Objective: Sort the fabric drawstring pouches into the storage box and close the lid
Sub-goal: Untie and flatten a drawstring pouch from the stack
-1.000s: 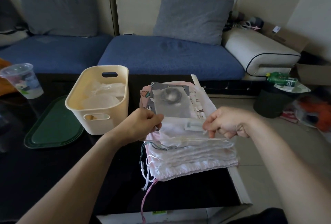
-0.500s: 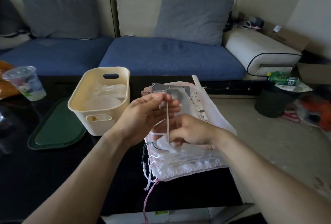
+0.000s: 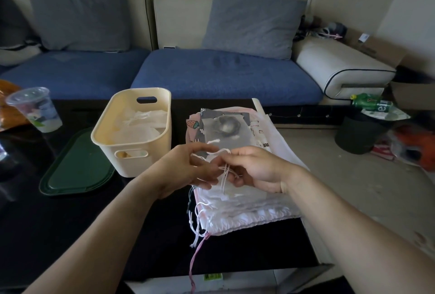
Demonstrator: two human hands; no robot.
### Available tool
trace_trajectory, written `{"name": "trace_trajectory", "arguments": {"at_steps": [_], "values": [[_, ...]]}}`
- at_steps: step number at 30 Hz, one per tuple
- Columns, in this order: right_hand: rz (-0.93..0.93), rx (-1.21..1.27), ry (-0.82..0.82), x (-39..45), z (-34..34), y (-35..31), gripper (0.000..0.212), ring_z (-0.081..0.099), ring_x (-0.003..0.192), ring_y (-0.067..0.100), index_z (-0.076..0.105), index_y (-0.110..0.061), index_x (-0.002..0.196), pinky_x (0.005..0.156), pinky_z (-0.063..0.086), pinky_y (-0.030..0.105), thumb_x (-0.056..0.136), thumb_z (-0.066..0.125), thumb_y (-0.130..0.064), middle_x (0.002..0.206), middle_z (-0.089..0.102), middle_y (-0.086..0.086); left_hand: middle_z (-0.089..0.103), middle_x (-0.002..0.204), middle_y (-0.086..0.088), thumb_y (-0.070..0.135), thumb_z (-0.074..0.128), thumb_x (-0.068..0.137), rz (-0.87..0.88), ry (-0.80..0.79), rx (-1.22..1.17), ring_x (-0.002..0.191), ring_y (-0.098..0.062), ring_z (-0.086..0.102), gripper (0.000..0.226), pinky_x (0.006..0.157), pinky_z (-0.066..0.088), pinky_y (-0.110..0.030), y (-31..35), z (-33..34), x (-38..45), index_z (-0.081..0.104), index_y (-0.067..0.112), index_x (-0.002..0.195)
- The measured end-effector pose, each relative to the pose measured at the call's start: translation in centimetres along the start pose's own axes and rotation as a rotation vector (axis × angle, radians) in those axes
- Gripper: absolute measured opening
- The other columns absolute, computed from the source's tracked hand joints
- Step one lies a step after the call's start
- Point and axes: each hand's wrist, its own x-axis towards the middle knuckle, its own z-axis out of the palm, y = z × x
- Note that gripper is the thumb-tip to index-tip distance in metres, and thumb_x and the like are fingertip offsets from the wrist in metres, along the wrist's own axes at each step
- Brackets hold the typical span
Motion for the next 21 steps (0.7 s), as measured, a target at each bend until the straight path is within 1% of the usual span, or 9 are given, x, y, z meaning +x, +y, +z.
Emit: {"name": "trace_trajectory", "arguments": {"at_steps": [3, 6, 10, 12, 14, 16, 18, 19, 21], "values": [[0.012, 0.052, 0.058, -0.2, -0.1, -0.3, 0.027, 0.056, 0.059, 0.01, 0.071, -0.006, 0.102, 0.053, 0.042, 0.019, 0.105, 0.049, -0.022, 0.087, 0.071, 0.01, 0.076, 0.086, -0.016, -0.001, 0.064, 0.091, 0.093, 0.106, 0.101, 0.074, -0.026, 0.074, 0.028, 0.063, 0.059, -0.025, 0.0, 0.1, -0.1, 0.062, 0.005, 0.119], [0.038, 0.128, 0.167, -0.1, -0.4, -0.3, 0.026, 0.058, 0.056, 0.012, 0.07, -0.002, 0.097, 0.049, 0.044, 0.02, 0.105, 0.049, -0.015, 0.079, 0.072, 0.011, 0.075, 0.082, -0.014, -0.002, 0.06, 0.095, 0.15, 0.262, 0.154, 0.064, -0.021, 0.071, 0.017, 0.057, 0.059, -0.025, -0.1, -0.4, 0.2, 0.068, 0.0, 0.11], [0.033, 0.171, 0.266, 0.1, -1.2, 0.0, 0.027, 0.059, 0.055, 0.012, 0.071, -0.002, 0.089, 0.051, 0.048, 0.02, 0.104, 0.049, -0.011, 0.074, 0.068, 0.011, 0.074, 0.079, -0.008, 0.002, 0.056, 0.097, 0.154, 0.518, 0.265, 0.061, -0.014, 0.068, 0.019, 0.055, 0.056, -0.021, -0.6, -1.9, 0.7, 0.072, 0.011, 0.096], [0.026, 0.179, 0.279, 0.1, -1.4, 0.0, 0.028, 0.059, 0.056, 0.012, 0.071, -0.002, 0.088, 0.053, 0.05, 0.019, 0.104, 0.049, -0.01, 0.073, 0.068, 0.009, 0.073, 0.083, -0.001, 0.009, 0.057, 0.097, 0.105, 0.57, 0.395, 0.074, -0.015, 0.069, 0.019, 0.061, 0.054, -0.022, -1.0, -2.3, 1.0, 0.071, 0.022, 0.092], [0.026, 0.165, 0.276, 0.1, -1.2, 0.0, 0.028, 0.059, 0.056, 0.012, 0.072, -0.003, 0.089, 0.054, 0.051, 0.019, 0.104, 0.05, -0.011, 0.074, 0.068, 0.007, 0.072, 0.095, 0.004, 0.017, 0.058, 0.096, 0.096, 0.577, 0.582, 0.087, -0.014, 0.065, 0.016, 0.072, 0.046, -0.023, -1.4, -1.8, 1.2, 0.072, 0.021, 0.104], [0.034, 0.139, 0.269, 0.2, -0.9, -0.1, 0.027, 0.06, 0.056, 0.011, 0.072, -0.005, 0.09, 0.057, 0.05, 0.021, 0.104, 0.05, -0.012, 0.074, 0.069, 0.005, 0.07, 0.099, 0.006, 0.021, 0.059, 0.096, 0.194, 0.574, 0.594, 0.088, -0.009, 0.063, 0.019, 0.075, 0.042, -0.015, -1.5, -0.4, 1.4, 0.069, 0.016, 0.111], [0.045, 0.125, 0.265, 0.3, -0.6, -0.1, 0.027, 0.06, 0.056, 0.011, 0.072, -0.006, 0.089, 0.059, 0.05, 0.023, 0.104, 0.051, -0.013, 0.075, 0.071, 0.005, 0.068, 0.094, 0.013, 0.026, 0.059, 0.097, 0.312, 0.461, 0.541, 0.084, 0.003, 0.062, 0.017, 0.07, 0.042, -0.006, -1.3, 1.3, 1.4, 0.066, 0.019, 0.111], [0.044, 0.12, 0.261, 0.4, -0.4, -0.1, 0.026, 0.059, 0.056, 0.011, 0.072, -0.006, 0.089, 0.06, 0.048, 0.024, 0.104, 0.051, -0.013, 0.075, 0.07, 0.006, 0.068, 0.093, 0.016, 0.03, 0.06, 0.097, 0.338, 0.376, 0.514, 0.084, 0.006, 0.063, 0.017, 0.072, 0.045, -0.006, -1.3, 2.0, 1.5, 0.064, 0.022, 0.111], [0.037, 0.087, 0.263, 0.5, -0.1, -0.1, 0.026, 0.058, 0.054, 0.012, 0.07, -0.006, 0.087, 0.056, 0.046, 0.024, 0.104, 0.051, -0.012, 0.073, 0.068, 0.007, 0.071, 0.091, 0.012, 0.038, 0.064, 0.094, 0.303, 0.224, 0.461, 0.084, 0.003, 0.066, 0.024, 0.077, 0.053, -0.018, -1.4, 2.9, 1.6, 0.059, 0.025, 0.113]]}}
